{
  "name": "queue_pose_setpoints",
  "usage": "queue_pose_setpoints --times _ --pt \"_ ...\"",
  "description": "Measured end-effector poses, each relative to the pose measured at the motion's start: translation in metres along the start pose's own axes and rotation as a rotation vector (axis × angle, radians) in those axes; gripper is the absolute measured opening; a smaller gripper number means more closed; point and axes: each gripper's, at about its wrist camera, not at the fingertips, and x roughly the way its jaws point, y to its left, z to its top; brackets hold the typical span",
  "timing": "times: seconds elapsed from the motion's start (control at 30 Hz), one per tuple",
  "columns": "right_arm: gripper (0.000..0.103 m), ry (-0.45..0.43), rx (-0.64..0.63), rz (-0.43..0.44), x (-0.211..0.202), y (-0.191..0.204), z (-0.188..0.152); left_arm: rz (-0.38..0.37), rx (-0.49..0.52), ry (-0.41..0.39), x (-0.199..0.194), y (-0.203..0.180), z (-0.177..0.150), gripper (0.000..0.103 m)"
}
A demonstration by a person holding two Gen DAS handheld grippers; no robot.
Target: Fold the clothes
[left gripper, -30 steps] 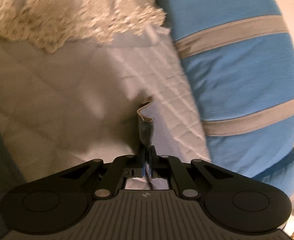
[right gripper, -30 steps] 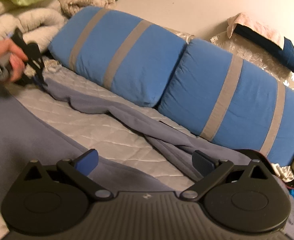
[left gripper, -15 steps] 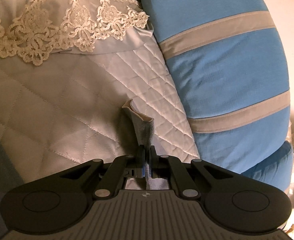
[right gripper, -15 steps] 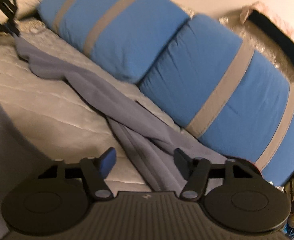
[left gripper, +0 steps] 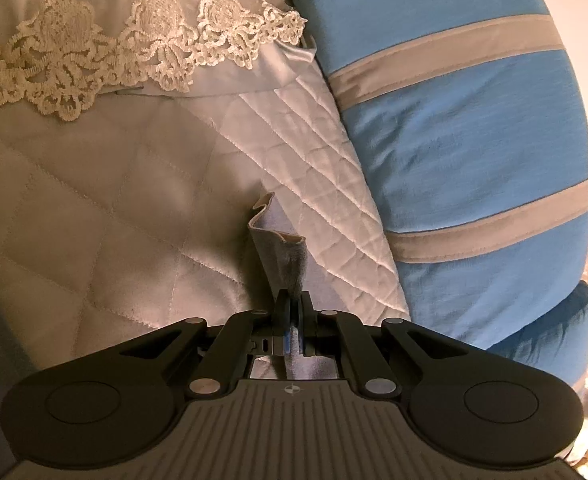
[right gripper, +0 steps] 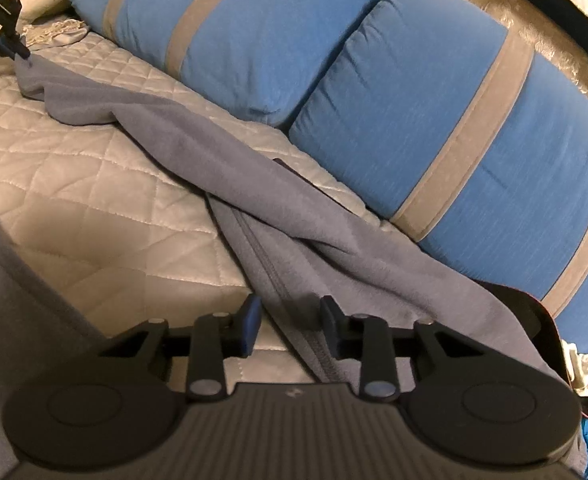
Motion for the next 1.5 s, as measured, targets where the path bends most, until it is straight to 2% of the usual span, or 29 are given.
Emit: queue_pose_setpoints --times 0.07,0.1,0.13,0.17,0.27,0.37,0.57,0.77,0.87,1.07,1.13,1.17,1.2,1.23,1.3,1.37,1.5 --pt "0.038 0.007 0.001 -0.001 0.001 0.0 0.0 -0.003 -0.008 0.006 0.001 0.002 0.0 0.003" --pt "0.031 0.01 0.001 -0.001 0.001 0.0 0.0 -0.005 -0.009 0.011 0.002 0.004 0.0 0.003" --pt "0.029 0.013 0.001 -0.001 0.001 0.0 -0.001 -0.005 -0.008 0.018 0.002 0.005 0.001 0.003" --pt "0.021 0.016 0.002 -0.001 0.001 0.0 -0.001 -0.003 -0.011 0.02 0.002 0.005 0.001 0.003" --pt "0.005 0.023 0.004 -0.005 0.0 -0.001 0.0 -0.006 -0.018 0.023 0.003 0.006 0.0 0.003" --pt "0.004 0.009 -0.02 -0.029 -0.009 0.0 0.001 -0.016 -0.028 0.022 0.002 0.007 0.002 0.003" --pt "0.004 -0.046 -0.189 -0.173 -0.038 0.01 -0.005 -0.031 -0.05 -0.004 -0.006 0.011 0.01 0.003" --pt "0.004 -0.051 -0.183 -0.248 -0.068 0.0 -0.016 -0.041 -0.066 -0.053 -0.017 0.01 0.014 0.003" --pt "0.003 -0.033 -0.181 -0.231 -0.077 -0.002 -0.023 -0.042 -0.024 -0.08 -0.023 0.003 0.014 0.003" --pt "0.004 -0.007 -0.181 -0.146 -0.09 0.004 -0.033 0.042 0.064 -0.122 -0.024 -0.008 0.008 0.003" --pt "0.004 -0.015 -0.163 -0.115 -0.094 0.005 -0.034 0.078 0.112 -0.143 -0.022 -0.013 0.006 0.003" --pt "0.012 -0.026 -0.145 -0.098 -0.096 0.006 -0.032 0.087 0.127 -0.146 -0.022 -0.015 0.005 0.003" --pt "0.031 -0.038 -0.127 -0.082 -0.098 0.006 -0.031 0.095 0.14 -0.15 -0.021 -0.016 0.004 0.003" --pt "0.034 -0.05 -0.11 -0.065 -0.1 0.007 -0.03 0.102 0.149 -0.151 -0.02 -0.016 0.004 0.003" --pt "0.053 -0.087 -0.095 -0.026 -0.103 0.012 -0.024 0.11 0.153 -0.151 -0.018 -0.016 0.004 0.003" --pt "0.058 -0.113 -0.087 0.006 -0.105 0.018 -0.02 0.116 0.15 -0.147 -0.016 -0.015 0.004 0.003" --pt "0.058 -0.127 -0.094 0.025 -0.095 0.031 -0.008 0.117 0.137 -0.146 -0.014 -0.014 0.005 0.003"
